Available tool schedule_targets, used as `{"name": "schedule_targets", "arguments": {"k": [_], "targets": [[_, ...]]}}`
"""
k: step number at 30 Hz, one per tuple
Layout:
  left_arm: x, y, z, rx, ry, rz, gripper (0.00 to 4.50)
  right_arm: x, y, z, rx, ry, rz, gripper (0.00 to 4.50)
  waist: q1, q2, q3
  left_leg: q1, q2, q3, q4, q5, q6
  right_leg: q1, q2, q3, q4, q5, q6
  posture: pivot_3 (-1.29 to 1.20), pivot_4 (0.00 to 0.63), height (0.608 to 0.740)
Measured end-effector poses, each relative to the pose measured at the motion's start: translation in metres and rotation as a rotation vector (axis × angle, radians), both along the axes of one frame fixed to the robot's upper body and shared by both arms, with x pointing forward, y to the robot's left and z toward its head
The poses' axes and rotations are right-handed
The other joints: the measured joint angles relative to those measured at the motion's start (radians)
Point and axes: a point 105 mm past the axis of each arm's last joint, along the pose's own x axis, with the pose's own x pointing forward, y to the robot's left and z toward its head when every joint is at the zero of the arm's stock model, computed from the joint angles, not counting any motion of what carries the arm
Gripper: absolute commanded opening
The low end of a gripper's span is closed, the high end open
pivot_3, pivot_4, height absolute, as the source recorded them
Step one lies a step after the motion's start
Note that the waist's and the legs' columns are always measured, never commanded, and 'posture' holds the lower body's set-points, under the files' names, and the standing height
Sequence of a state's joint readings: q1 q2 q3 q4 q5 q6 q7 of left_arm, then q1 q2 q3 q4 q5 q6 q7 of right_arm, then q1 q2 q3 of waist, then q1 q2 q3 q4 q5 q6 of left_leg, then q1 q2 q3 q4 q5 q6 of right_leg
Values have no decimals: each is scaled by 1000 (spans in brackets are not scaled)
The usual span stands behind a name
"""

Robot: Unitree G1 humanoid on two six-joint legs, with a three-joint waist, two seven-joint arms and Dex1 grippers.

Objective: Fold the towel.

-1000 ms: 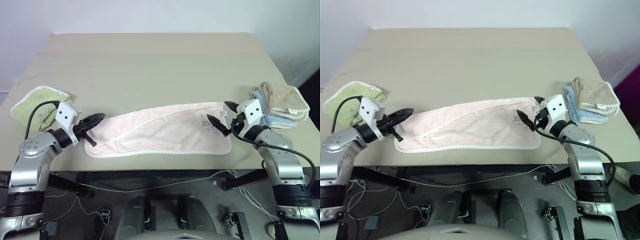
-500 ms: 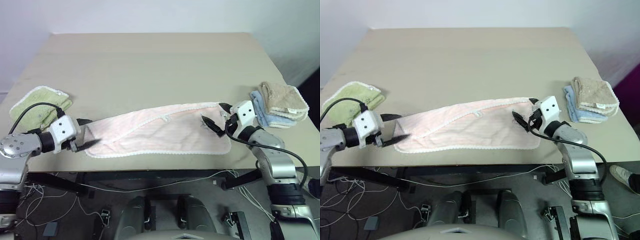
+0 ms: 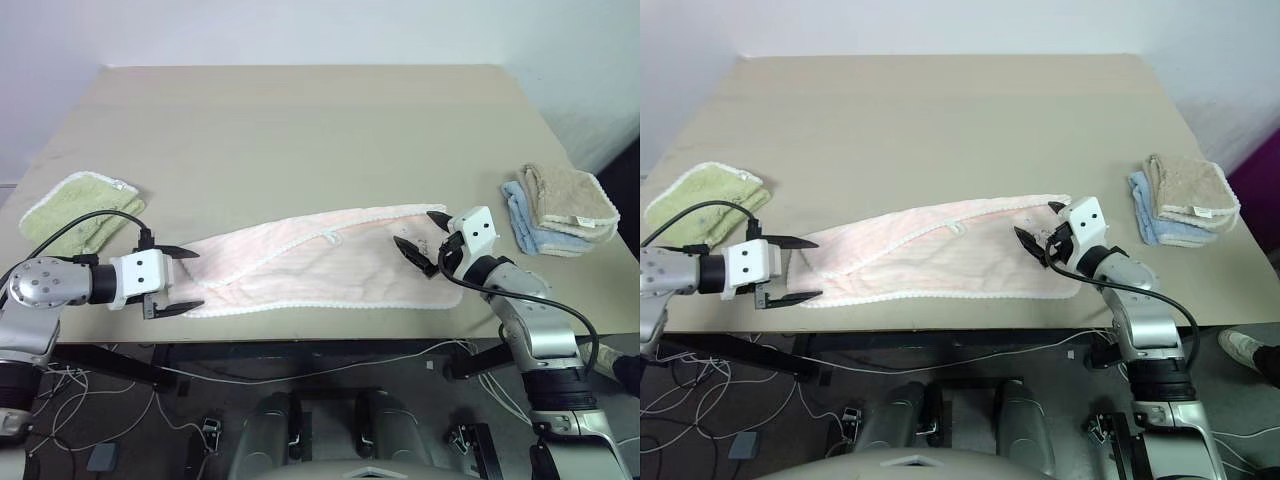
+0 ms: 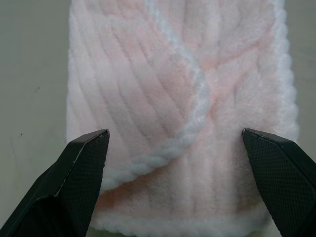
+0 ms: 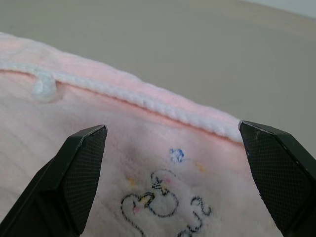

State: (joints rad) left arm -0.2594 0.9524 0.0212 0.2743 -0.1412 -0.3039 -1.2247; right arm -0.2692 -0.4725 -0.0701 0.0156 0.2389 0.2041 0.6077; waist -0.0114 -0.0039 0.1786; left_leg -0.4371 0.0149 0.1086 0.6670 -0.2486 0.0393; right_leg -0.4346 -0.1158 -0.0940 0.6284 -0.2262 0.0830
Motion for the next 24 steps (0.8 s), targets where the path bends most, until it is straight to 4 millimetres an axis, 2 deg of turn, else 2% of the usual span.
{"name": "schedule_targets", "arguments": {"k": [6,14,24], "targets": [[1,-6,-1,-75,72,3,4494,-3,-3,-1,1,0,-12,4500,-2,0,0,0,1,0,0,0,0,0,1,0,0,0,0,0,150,740],[11,-11,-2,-122,48,29,4494,-2,-4,-1,2,-3,-21,4500,-1,0,0,0,0,0,0,0,0,0,1,0,0,0,0,0,150,740],[22,-3,-5,-62,-16,65,4494,-2,-5,1,2,-17,-22,4500,0,0,0,2,0,0,0,0,0,2,1,0,0,0,0,0,150,740]]}}
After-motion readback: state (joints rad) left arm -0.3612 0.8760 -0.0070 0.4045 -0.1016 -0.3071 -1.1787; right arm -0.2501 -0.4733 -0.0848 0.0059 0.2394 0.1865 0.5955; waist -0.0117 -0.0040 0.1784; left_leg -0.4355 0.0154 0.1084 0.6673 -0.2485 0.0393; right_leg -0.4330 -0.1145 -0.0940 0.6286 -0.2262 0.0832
